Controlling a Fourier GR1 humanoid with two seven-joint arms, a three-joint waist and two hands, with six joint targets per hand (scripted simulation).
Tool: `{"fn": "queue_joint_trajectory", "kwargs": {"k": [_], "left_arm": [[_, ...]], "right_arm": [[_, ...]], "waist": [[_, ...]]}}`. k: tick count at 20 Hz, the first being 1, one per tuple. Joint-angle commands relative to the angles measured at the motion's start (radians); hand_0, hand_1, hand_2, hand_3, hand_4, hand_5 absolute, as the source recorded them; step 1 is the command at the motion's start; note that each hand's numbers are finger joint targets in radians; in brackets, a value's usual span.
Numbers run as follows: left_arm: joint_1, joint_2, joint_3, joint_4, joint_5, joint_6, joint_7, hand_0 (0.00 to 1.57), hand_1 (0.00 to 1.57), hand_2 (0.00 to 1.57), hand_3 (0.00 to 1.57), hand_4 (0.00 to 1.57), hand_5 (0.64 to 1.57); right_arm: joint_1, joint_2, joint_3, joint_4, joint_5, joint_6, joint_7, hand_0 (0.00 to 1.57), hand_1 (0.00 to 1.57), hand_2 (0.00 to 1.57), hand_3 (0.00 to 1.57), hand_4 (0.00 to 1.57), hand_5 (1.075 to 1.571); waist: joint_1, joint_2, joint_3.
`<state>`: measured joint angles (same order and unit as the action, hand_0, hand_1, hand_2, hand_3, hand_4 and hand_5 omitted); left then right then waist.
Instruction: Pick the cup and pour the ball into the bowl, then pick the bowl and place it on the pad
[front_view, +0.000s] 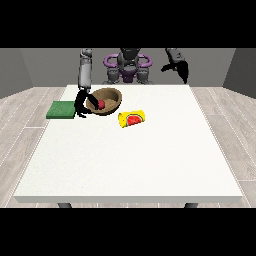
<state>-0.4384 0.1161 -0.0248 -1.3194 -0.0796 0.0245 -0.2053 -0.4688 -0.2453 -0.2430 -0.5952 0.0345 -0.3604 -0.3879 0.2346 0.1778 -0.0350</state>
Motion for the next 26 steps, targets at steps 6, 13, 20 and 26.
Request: {"fn": "queue_joint_trajectory", "kwargs": {"k": [6, 13, 20, 26], "left_arm": [[0.133, 0.011, 0.082, 0.17, 0.024, 0.018, -0.052, 0.0, 0.0, 0.0, 0.0, 0.99, 1.419], [0.16, 0.089, 0.158, 0.187, 0.068, -0.032, -0.074, 0.0, 0.0, 0.0, 0.0, 1.0, 1.41], [0.166, 0.092, 0.187, 0.227, 0.086, -0.051, -0.135, 0.0, 0.0, 0.0, 0.0, 1.05, 1.435], [0.115, 0.235, 0.285, 0.121, 0.213, -0.195, -0.059, 0.0, 0.0, 0.0, 0.0, 1.31, 1.525]], "right_arm": [[-0.09, -0.019, 0.146, -0.017, 0.12, -0.014, 0.508, 1.57, 1.57, 1.57, 0.97, 0.82, 1.564], [-0.098, -0.084, 0.118, -0.124, 0.085, 0.084, 0.603, 1.57, 1.57, 1.57, 0.77, 0.79, 1.57], [-0.097, -0.136, 0.093, -0.229, 0.07, 0.146, 0.677, 1.57, 1.57, 1.57, 0.75, 0.79, 1.57], [-0.028, -0.308, -0.03, -0.113, 0.019, 0.226, 0.472, 1.57, 1.57, 1.57, 0.0, 0.91, 1.571]], "waist": [[-0.146, -0.226, 0.0332], [-0.213, -0.233, 0.0349], [-0.231, -0.191, 0.0348], [-0.134, -0.105, 0.0359]]}}
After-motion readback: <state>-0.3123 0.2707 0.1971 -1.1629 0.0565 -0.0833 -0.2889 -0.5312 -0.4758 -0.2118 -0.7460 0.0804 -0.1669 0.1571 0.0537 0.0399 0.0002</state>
